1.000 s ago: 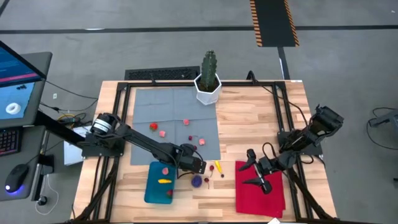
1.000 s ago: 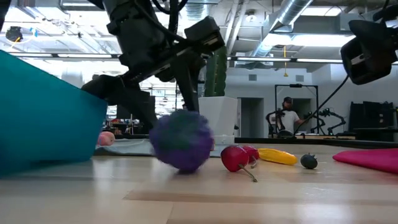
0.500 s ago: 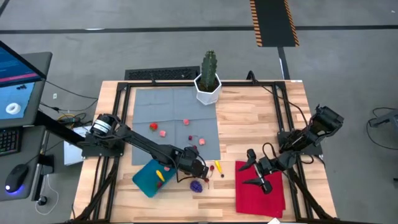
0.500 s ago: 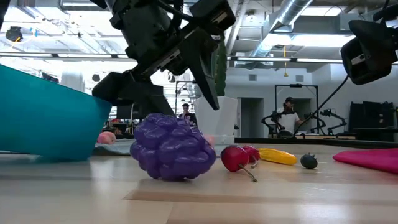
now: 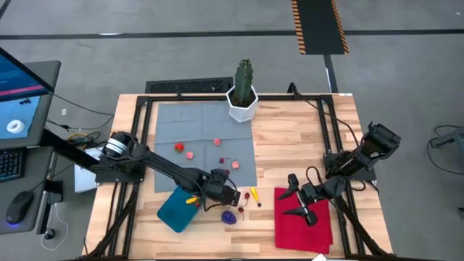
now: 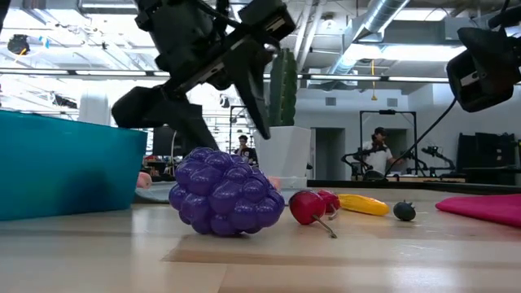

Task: Pick and placing Produce into tupperware
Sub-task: Put the grapes into the blue bin, then adjust the blue bin

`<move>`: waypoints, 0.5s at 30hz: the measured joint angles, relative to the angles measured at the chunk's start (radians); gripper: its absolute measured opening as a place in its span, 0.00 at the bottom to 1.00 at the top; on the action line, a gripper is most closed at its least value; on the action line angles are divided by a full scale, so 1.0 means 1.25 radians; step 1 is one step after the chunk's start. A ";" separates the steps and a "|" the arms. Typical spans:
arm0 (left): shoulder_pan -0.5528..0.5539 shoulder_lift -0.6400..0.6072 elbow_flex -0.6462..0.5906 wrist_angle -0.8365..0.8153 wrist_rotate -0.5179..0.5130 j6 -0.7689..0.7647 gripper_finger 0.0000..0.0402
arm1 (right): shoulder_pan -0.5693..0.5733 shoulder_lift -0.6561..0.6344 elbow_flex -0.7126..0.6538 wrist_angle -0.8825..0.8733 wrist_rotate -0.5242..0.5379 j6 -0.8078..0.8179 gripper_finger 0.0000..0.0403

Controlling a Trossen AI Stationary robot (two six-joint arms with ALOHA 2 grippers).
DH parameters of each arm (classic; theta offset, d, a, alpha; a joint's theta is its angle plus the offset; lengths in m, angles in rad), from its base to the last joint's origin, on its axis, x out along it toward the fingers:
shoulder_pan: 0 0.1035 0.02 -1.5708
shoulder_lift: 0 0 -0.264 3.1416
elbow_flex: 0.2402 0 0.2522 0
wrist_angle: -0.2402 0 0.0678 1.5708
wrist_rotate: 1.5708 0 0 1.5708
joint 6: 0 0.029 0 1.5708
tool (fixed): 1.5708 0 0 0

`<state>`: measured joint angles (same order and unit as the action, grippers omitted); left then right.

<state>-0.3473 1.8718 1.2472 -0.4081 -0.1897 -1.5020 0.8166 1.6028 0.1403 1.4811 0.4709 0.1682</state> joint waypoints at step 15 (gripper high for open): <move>0.042 -0.071 0.001 -0.360 -0.086 0.055 0.57 | 0.000 0.000 0.001 -0.007 -0.001 0.007 0.66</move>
<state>-0.2944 1.7836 1.2480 -0.8583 -0.2976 -1.4336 0.8169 1.6032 0.1410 1.4719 0.4702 0.1764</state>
